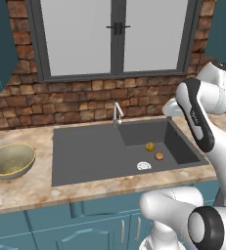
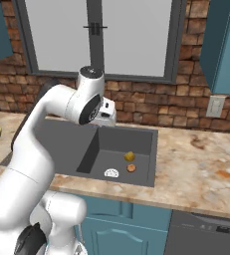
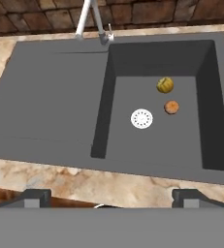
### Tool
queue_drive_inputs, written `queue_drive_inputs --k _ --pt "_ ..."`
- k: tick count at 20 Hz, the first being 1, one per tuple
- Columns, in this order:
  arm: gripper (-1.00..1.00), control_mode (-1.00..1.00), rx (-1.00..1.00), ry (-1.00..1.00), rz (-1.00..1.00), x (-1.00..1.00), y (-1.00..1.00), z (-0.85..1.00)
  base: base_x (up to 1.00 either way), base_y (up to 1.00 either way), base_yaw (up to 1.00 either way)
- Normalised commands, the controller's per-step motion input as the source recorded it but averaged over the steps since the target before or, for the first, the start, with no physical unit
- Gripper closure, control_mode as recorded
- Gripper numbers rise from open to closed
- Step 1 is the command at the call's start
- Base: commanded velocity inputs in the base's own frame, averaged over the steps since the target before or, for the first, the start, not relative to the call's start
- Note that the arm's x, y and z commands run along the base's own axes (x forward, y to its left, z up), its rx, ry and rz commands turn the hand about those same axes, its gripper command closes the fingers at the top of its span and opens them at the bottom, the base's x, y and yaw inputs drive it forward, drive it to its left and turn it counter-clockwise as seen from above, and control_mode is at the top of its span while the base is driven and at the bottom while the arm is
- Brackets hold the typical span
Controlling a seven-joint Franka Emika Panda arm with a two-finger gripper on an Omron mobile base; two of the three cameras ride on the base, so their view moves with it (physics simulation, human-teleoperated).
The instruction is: Remove the tangerine and squash from the sink. Then move the bowl and cup from the counter to the sink for washing.
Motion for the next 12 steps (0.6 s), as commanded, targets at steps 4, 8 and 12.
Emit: queue_drive_inputs --k 4,8,12 --pt "-1.0 -1.0 -0.01 0.0 0.03 0.06 -0.24 -0.21 0.0 0.0 0.0" --pt "-1.0 -1.0 0.0 0.06 0.0 0.21 -0.18 -0.26 0.0 0.0 0.0" --pt "-1.0 -1.0 0.0 0.09 0.0 0.29 -0.06 -0.29 0.0 0.0 0.0"
